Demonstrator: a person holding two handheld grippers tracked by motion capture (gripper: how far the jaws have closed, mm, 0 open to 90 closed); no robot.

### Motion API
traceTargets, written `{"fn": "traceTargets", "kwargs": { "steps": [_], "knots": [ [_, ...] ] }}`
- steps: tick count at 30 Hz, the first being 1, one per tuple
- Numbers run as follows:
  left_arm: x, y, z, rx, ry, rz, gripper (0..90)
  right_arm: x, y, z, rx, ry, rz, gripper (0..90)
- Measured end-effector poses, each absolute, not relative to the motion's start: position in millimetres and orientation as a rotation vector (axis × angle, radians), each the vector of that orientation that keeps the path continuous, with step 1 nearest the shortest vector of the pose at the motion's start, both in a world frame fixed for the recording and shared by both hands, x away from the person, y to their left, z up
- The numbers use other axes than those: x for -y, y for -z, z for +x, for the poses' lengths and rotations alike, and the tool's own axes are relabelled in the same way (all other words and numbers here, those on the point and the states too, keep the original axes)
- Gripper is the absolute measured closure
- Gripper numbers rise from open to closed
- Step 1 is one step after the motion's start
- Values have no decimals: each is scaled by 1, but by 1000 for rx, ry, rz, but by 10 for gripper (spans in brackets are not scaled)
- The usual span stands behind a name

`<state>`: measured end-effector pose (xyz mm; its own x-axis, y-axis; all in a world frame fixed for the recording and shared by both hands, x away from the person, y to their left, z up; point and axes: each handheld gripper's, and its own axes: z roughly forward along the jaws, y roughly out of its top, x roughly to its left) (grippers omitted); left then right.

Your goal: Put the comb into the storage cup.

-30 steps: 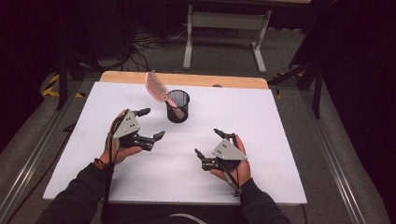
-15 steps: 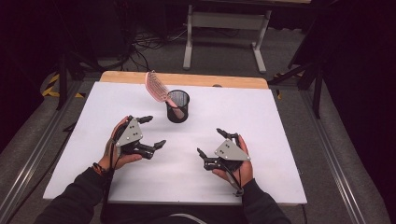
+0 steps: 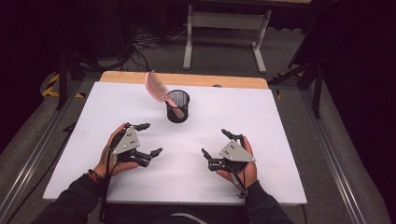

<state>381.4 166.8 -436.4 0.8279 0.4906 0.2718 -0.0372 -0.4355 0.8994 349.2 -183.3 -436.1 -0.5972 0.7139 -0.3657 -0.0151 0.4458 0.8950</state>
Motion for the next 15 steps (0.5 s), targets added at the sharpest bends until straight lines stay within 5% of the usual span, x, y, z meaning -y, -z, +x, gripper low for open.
{"fn": "traceTargets", "kwargs": {
  "steps": [15],
  "knots": [
    [-188, 443, 371, -368, -641, 1949, 83, 190, 437, 345, -1929, -1193, 590, 100]
  ]
}}
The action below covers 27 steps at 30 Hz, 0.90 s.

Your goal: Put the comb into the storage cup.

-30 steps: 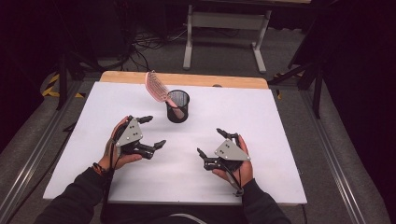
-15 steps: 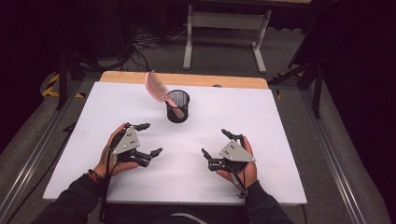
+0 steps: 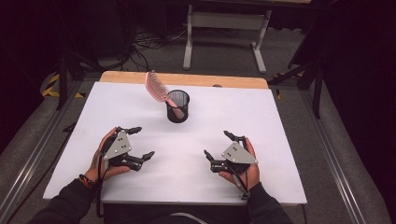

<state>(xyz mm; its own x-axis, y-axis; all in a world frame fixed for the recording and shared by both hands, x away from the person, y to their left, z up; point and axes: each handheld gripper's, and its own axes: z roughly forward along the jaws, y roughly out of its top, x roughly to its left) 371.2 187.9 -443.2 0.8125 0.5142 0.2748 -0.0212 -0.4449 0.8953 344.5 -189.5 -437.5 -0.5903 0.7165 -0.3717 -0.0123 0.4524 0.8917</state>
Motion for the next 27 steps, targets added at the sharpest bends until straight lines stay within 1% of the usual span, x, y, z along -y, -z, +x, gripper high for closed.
{"fn": "traceTargets", "kwargs": {
  "steps": [20, 27],
  "knots": [
    [-207, 454, 363, -407, -678, 1985, 92, 201, 443, 336, -1934, -1167, 596, 106],
    [-218, 457, 358, -446, -684, 1968, 92, 207, 444, 333, -1924, -1157, 600, 109]
  ]
}}
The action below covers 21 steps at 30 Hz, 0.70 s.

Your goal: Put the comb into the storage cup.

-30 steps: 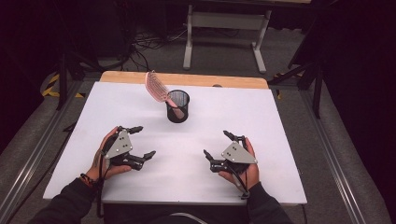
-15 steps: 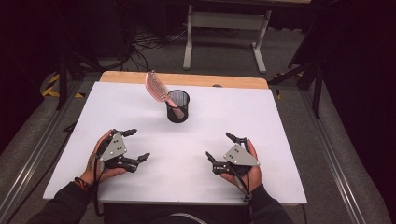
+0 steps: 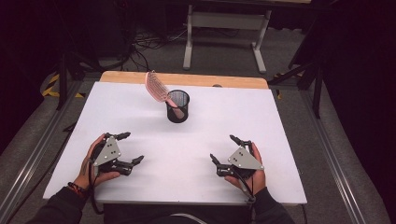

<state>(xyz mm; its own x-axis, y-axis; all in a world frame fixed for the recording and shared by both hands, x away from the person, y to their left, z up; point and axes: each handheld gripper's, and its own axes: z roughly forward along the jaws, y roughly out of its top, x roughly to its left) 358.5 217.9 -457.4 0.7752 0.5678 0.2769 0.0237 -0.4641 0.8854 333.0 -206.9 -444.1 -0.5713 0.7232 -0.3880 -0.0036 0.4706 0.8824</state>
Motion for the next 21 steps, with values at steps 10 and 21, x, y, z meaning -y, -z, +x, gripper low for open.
{"fn": "traceTargets", "kwargs": {
  "steps": [10, 21],
  "knots": [
    [-230, 462, 354, -489, -688, 1960, 87, 216, 447, 329, -1917, -1148, 625, 109],
    [-239, 468, 351, -540, -678, 1949, 83, 222, 452, 325, -1919, -1147, 637, 106]
  ]
}}
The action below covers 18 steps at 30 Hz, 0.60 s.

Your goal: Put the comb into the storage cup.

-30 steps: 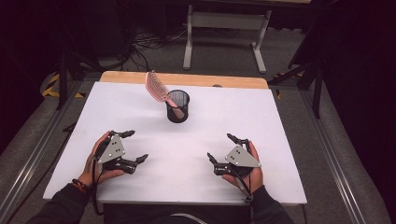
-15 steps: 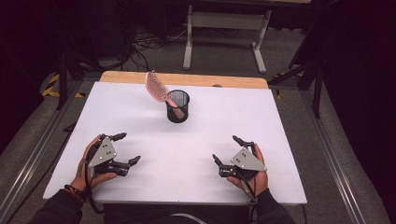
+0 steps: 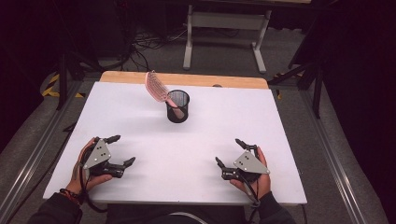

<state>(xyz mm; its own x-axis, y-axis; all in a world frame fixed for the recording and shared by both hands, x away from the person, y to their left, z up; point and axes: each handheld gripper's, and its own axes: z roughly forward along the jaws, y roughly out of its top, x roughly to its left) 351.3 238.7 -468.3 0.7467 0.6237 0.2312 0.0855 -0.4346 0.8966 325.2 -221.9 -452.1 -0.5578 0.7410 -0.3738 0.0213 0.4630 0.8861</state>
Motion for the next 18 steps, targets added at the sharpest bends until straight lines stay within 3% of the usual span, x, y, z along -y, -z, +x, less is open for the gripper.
{"fn": "traceTargets", "kwargs": {
  "steps": [18],
  "knots": [
    [-250, 475, 342, -579, -651, 1953, 56, 227, 455, 324, -1928, -1144, 650, 84]
  ]
}}
